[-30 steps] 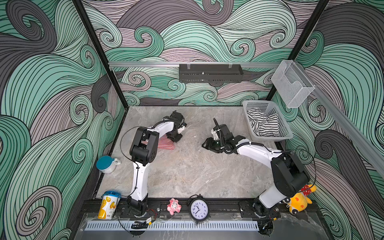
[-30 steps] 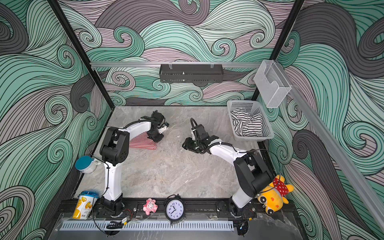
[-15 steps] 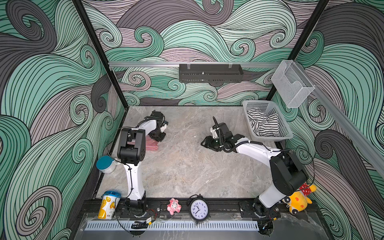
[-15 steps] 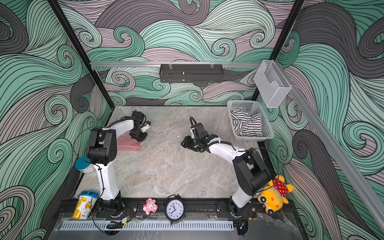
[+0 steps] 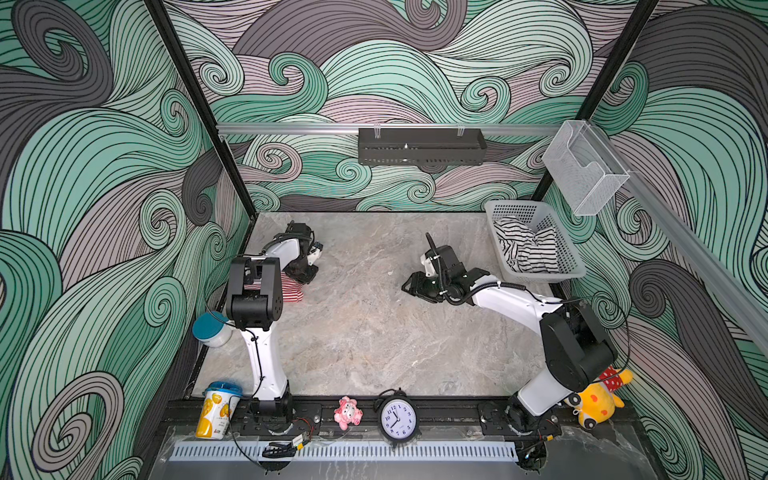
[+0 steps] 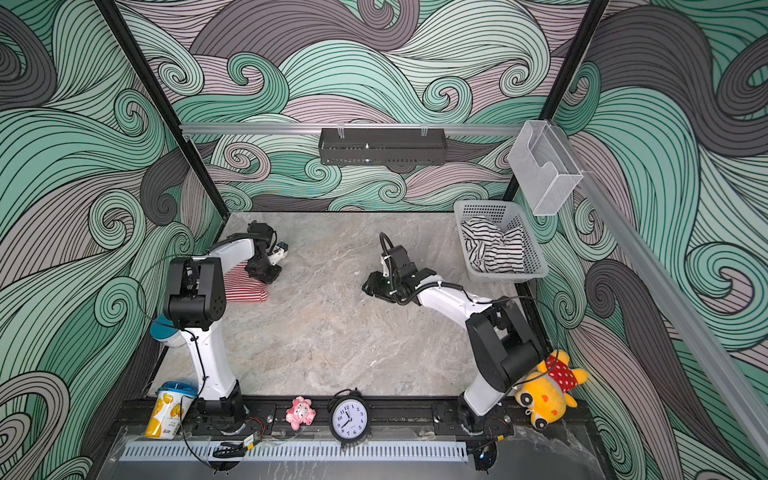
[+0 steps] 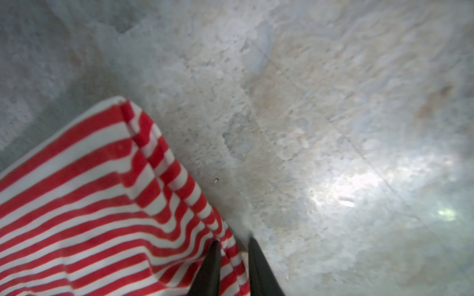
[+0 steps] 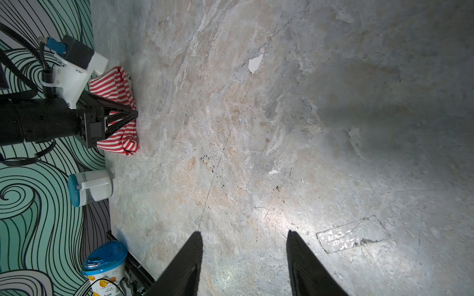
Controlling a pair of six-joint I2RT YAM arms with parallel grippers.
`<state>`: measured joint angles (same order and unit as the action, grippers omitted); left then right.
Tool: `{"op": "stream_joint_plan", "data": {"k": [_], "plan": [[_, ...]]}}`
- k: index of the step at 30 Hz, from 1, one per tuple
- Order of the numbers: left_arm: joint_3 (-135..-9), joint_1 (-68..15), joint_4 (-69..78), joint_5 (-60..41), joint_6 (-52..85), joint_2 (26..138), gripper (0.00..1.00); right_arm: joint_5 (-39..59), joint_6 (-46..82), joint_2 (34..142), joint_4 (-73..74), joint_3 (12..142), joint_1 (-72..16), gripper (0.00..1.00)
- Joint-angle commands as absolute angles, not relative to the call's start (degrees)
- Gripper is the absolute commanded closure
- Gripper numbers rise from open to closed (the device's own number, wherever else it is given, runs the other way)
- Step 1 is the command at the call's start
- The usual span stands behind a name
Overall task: Fold and stack the tank tops
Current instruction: 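Grasp the black-and-white garment in the basket with the right gripper while the left withdraws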
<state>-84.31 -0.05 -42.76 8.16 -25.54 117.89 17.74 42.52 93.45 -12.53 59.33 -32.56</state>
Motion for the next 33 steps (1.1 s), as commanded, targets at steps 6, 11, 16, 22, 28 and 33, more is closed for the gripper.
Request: {"op": "stream_joint_plan", "data": {"k": [6, 11, 16, 22, 28, 33], "plan": [[-87.82, -0.56, -48.87, 3.97, -25.37, 113.84, 0.78, 14.89, 41.72, 87.59, -18.4, 60.56, -29.17, 0.43], [-89.91, -3.93, -51.66, -1.32, -23.95, 109.14, 0.75, 12.64, 37.13, 84.43, -28.1, 66.54, -20.89, 0.22], [-90.89, -9.24, -53.59, -4.04, -20.62, 105.86, 0.74, 8.58, 30.33, 86.96, -37.92, 77.95, -10.84, 0.08], [-82.21, -16.19, -48.98, -8.71, -16.45, 100.1, 0.73, -2.27, 25.92, 99.68, -44.99, 93.57, -0.22, 0.05], [-72.77, -20.83, -44.11, -9.74, -15.29, 95.33, 0.73, -6.07, 23.1, 113.88, -46.98, 106.23, 8.38, 0.05], [-69.13, -21.18, -43.26, -10.23, -14.94, 93.92, 0.73, -9.02, 20.82, 125.42, -51.5, 116.05, 12.24, 0.05]]}}
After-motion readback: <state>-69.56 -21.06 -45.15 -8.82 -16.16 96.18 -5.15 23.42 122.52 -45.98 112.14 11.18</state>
